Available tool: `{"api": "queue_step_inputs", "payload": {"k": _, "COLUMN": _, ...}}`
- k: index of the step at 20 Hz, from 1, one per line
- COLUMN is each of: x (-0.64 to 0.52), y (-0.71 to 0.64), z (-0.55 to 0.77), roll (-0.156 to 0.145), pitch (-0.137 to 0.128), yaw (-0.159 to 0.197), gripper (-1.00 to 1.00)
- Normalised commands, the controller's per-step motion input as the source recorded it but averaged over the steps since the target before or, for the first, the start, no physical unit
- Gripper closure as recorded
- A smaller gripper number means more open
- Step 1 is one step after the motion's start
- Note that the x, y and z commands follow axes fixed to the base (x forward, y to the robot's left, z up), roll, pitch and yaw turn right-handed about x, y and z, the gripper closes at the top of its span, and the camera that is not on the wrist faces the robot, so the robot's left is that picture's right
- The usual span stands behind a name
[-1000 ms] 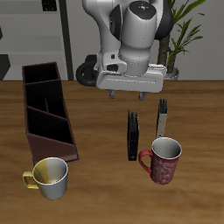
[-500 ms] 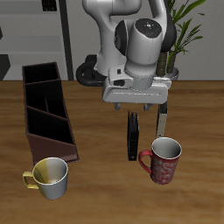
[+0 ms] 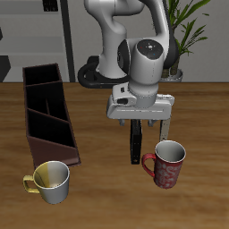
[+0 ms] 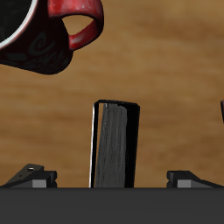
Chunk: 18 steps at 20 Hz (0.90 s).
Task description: Place the black book into the right desk caddy's right compartment
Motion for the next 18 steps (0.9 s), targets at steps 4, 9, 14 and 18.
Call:
{"api": "queue_step_inputs", "payload": {"k": 4, "x": 0.01, "y": 0.01, "z": -0.20, "roll": 0.013, "pitch": 0.021, "yaw": 0.009, "gripper": -1.00}}
{"api": "queue_step_inputs", "payload": {"k": 9, "x": 0.06, "y": -0.13, "z": -0.27, "roll": 0.012, "pitch": 0.042, "yaw": -0.066, "gripper": 1.00}}
{"api": "queue_step_inputs", "payload": {"k": 14, "x": 0.05, "y": -0.19, "z": 0.17, "roll": -0.024, "pitch": -0.037, "yaw": -0.015, "gripper": 1.00}}
{"api": "queue_step_inputs", "payload": {"k": 18, "x": -0.07, "y": -0.24, "z": 0.36, "roll": -0.031, "pitch": -0.050, "yaw": 0.009, "gripper": 1.00}}
